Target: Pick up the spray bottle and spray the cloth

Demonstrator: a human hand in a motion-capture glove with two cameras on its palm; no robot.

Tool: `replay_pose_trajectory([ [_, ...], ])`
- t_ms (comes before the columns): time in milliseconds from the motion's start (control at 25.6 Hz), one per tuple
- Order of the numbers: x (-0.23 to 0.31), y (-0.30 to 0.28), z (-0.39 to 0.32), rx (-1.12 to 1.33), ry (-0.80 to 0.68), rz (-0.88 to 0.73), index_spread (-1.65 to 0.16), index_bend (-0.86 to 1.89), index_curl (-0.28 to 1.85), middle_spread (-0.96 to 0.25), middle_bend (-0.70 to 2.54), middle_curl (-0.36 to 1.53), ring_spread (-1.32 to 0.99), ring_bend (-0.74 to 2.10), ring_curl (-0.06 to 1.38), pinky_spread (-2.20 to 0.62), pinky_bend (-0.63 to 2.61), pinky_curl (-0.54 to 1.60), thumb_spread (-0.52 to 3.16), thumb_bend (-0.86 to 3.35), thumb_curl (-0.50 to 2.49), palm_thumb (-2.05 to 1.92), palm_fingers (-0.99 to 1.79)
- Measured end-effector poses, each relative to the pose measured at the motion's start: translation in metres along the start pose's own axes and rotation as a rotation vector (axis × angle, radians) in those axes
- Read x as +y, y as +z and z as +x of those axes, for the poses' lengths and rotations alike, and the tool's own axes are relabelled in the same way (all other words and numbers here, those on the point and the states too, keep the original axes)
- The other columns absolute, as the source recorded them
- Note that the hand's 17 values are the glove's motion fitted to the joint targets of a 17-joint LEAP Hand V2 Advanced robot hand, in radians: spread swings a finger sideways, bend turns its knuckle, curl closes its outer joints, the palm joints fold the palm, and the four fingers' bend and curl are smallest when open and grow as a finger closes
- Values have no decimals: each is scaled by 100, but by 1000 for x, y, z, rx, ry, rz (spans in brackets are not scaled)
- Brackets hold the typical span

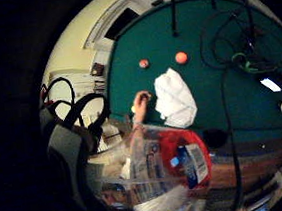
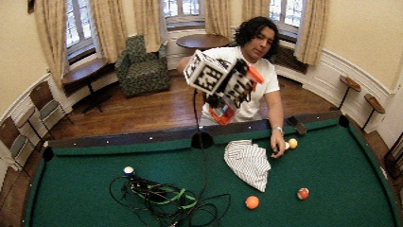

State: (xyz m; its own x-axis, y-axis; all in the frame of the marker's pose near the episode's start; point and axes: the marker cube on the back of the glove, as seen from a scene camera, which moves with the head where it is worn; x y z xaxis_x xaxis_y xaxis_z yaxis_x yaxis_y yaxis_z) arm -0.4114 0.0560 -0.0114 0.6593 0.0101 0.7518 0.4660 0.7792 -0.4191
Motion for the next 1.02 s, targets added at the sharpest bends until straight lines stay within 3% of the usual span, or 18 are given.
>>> replay_pose_trajectory([
  [469, -29, 79, 69, 209, 356, -255, -23, 34, 51, -17, 65, 54, -22, 72, 47, -30, 51, 42, 53, -2, 79, 93, 137],
  [1016, -35, 158, 131, 408, 585, -484, -23, 30, 54, -17, 65, 55, -22, 73, 48, -30, 50, 42, 55, -2, 82, 93, 137],
])
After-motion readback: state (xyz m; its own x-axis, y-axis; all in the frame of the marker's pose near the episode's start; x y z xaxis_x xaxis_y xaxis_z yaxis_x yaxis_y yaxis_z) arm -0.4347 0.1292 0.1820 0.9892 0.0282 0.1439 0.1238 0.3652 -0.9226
